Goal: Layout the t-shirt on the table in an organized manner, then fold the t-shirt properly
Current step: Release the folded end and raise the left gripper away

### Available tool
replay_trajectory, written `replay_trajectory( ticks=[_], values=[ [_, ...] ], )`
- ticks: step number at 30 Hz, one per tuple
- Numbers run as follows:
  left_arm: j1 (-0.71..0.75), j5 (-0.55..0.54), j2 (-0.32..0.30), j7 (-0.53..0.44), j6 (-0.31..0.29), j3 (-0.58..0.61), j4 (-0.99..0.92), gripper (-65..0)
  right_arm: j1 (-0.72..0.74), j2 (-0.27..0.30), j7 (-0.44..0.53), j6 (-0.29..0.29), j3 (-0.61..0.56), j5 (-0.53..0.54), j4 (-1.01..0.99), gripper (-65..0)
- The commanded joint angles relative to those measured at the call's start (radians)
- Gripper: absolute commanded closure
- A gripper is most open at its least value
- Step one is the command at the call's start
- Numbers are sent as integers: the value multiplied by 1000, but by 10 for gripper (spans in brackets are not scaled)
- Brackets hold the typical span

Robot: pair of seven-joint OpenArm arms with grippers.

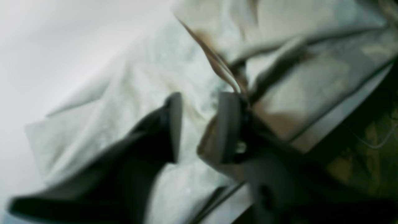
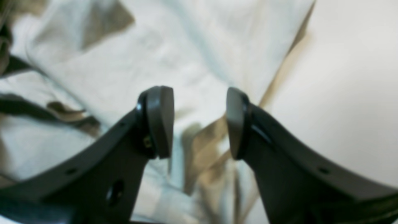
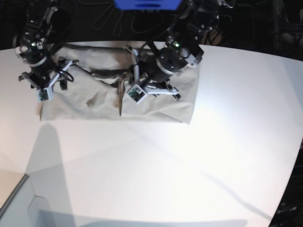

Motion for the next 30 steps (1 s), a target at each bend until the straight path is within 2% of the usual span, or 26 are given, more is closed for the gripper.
replay_trajectory(
  ticks=[1,4,7,10,13,17,21,28,30],
  values=[
    [-5,-6,8,-25,2,-4,11,-110,1,5,19,18,20,9,27,-278],
    [8,-4,8,-25,2,-85,10,-49,7,5,19,18,43,9,33,-279],
    [13,-4,17,-25,2,-181,10,-36,10,7,19,18,60,9,27,-279],
    [5,-4,14,-2,2,-194,-8,-36,10,8,19,18,65,9,28,-280],
    [-35,-10,17,81,-9,-162,-79,-36,10,8,19,18,65,9,27,-280],
    [-104,-12,8,165,-10,20,-177,-36,30,8,19,18,82,9,27,-280],
    [-114,-12,10,176,-10,129,-157,-36,61,7,19,18,131,9,27,-280],
    [-124,-12,19,174,-4,114,-59,-36,110,8,19,18,217,9,5,-285],
    [-122,-12,17,179,-1,73,-16,-36,123,8,19,18,244,9,-15,-322]
  ],
)
